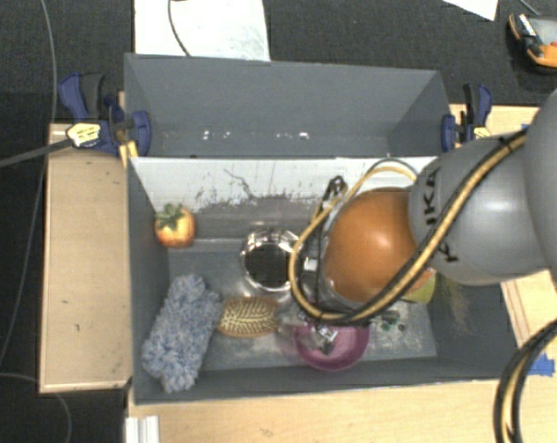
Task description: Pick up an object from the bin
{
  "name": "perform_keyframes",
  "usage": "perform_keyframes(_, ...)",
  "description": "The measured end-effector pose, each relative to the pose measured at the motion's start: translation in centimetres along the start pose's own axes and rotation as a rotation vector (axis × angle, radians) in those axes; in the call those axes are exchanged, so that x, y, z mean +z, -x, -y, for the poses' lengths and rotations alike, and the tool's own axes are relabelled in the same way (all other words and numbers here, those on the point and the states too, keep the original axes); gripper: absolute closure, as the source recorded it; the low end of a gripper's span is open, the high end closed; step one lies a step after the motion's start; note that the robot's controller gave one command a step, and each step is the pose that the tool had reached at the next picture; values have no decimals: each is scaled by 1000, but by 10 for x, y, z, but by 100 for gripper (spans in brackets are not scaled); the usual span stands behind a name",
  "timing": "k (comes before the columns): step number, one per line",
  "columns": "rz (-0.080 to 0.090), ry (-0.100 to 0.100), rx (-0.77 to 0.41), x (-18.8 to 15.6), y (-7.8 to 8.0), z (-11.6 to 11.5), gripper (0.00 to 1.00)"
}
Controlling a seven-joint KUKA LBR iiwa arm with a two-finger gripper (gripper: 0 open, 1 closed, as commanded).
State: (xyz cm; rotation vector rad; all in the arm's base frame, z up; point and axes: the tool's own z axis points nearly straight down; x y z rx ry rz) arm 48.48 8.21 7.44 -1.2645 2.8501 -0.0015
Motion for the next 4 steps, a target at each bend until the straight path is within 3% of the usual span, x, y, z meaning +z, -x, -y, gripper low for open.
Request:
perform_keyframes(1, 0, 0, 0, 0, 0, 0, 100)
perform_keyframes(2, -10, 8, 0, -32, -2, -2, 100)
perform_keyframes(4, -5, 4, 7, -80, 0, -1, 100)
